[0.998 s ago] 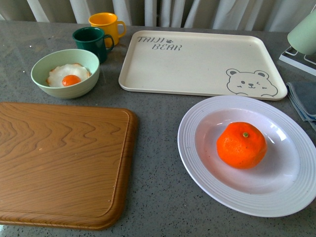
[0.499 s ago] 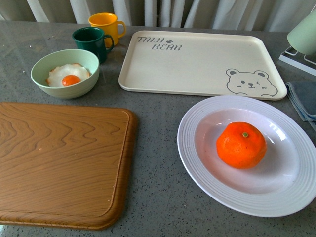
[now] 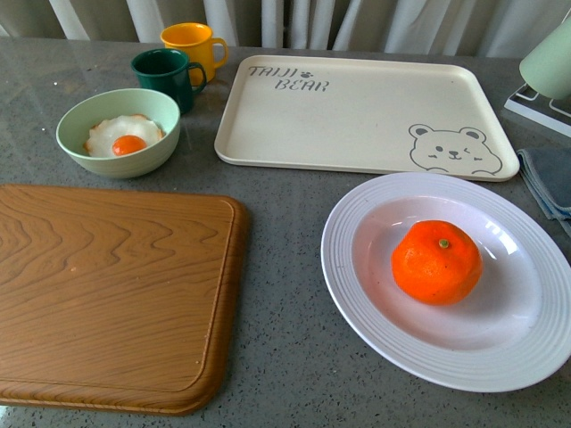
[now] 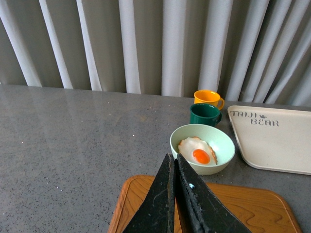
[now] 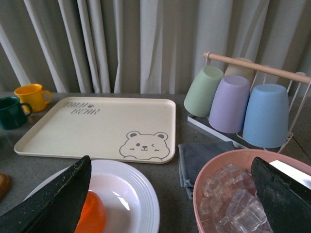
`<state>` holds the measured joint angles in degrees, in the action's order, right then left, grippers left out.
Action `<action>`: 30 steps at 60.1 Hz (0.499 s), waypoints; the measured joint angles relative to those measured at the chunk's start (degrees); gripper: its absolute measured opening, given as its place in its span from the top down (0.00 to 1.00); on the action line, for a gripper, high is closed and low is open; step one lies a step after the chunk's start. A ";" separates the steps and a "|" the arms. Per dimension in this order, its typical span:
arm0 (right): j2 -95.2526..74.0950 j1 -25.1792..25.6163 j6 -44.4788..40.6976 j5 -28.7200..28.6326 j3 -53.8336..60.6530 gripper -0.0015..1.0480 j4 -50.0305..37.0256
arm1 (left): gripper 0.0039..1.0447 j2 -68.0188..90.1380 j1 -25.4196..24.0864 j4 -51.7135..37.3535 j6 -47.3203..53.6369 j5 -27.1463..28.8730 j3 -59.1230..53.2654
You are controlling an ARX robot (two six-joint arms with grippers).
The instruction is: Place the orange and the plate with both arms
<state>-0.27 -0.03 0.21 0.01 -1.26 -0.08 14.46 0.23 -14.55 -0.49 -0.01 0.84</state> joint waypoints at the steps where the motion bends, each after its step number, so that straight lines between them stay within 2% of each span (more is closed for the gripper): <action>1: 0.00 -0.02 0.00 0.00 0.00 0.09 -0.02 | 0.99 -0.17 0.00 0.17 0.00 0.00 0.00; 15: 0.00 -0.02 0.00 0.00 0.00 0.09 0.00 | 0.99 -4.26 0.00 4.28 0.00 0.02 0.00; 21: 0.00 -0.02 0.00 0.02 0.00 0.09 0.00 | 0.99 -11.80 -0.02 13.66 0.02 0.00 0.02; 30: 0.00 -0.02 0.00 0.00 0.00 0.09 0.00 | 0.99 -13.49 -0.07 14.56 0.04 0.02 0.02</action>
<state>-0.27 -0.05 0.21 0.01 -1.26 -0.08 0.97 0.16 0.01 -0.45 0.01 0.86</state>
